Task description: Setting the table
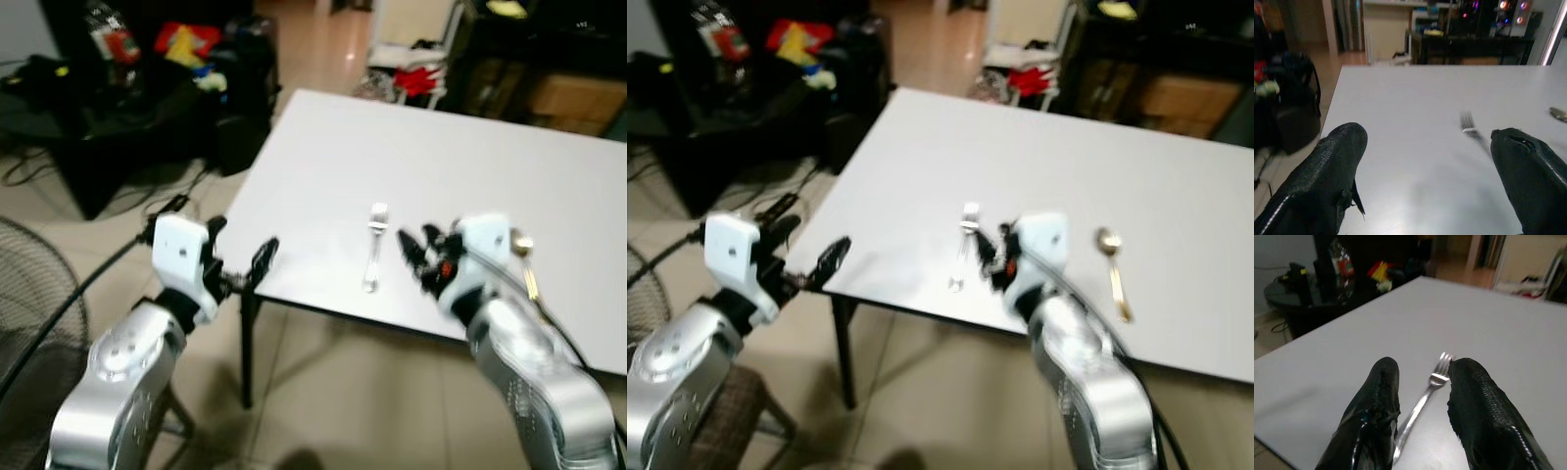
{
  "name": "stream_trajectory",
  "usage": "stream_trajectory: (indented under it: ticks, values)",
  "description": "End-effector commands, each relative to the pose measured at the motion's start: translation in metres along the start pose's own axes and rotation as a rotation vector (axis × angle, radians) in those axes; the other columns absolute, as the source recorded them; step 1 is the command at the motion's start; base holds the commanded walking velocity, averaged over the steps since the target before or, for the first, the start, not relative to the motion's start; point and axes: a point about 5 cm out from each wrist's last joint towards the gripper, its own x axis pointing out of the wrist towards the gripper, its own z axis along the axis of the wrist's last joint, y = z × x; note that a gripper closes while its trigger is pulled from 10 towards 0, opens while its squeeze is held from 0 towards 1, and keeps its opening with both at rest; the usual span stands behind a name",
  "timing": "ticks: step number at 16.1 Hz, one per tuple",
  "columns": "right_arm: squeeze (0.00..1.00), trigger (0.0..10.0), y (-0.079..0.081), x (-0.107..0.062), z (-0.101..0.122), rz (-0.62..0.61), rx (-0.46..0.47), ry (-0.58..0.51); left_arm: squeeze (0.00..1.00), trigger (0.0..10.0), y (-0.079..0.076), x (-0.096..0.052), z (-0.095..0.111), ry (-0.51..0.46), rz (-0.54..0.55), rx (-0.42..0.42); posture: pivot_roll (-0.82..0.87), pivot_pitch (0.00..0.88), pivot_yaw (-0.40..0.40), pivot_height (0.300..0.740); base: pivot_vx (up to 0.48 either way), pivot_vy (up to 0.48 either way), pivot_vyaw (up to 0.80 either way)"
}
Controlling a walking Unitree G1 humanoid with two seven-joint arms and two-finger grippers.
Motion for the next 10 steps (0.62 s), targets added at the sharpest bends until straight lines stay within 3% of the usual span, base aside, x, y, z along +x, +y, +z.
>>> stream_trajectory:
  ticks: [1, 3, 6, 8, 10]
  values:
    - [0.00, 10.0, -0.004, -0.006, 0.004, -0.047, -0.008, -0.026, 0.00, 10.0, -0.006, 0.000, 0.004, -0.009, 0.000, 0.018, 0.06, 0.000, -0.059, 0.740, 0.000, -0.480, 0.00]
    - [0.00, 10.0, -0.002, -0.022, -0.008, -0.044, 0.061, -0.017, 0.00, 10.0, 0.000, -0.004, 0.000, -0.007, 0.104, 0.013, 0.06, 0.000, -0.061, 0.740, 0.000, -0.480, 0.00]
    - [0.00, 10.0, 0.000, -0.035, -0.028, -0.062, 0.061, 0.061, 0.00, 10.0, 0.000, -0.008, -0.006, 0.013, 0.155, 0.034, 0.07, 0.000, -0.064, 0.740, 0.000, -0.480, 0.00]
    - [0.00, 10.0, -0.004, -0.035, -0.029, -0.093, 0.102, 0.058, 0.00, 10.0, 0.000, -0.010, -0.006, 0.017, 0.161, 0.040, 0.08, 0.000, -0.068, 0.740, 0.000, -0.480, 0.00]
    - [0.00, 10.0, -0.009, -0.033, -0.029, -0.151, 0.045, 0.045, 0.00, 10.0, 0.001, -0.008, -0.004, 0.017, 0.154, 0.066, 0.08, 0.000, -0.063, 0.740, 0.000, -0.480, 0.00]
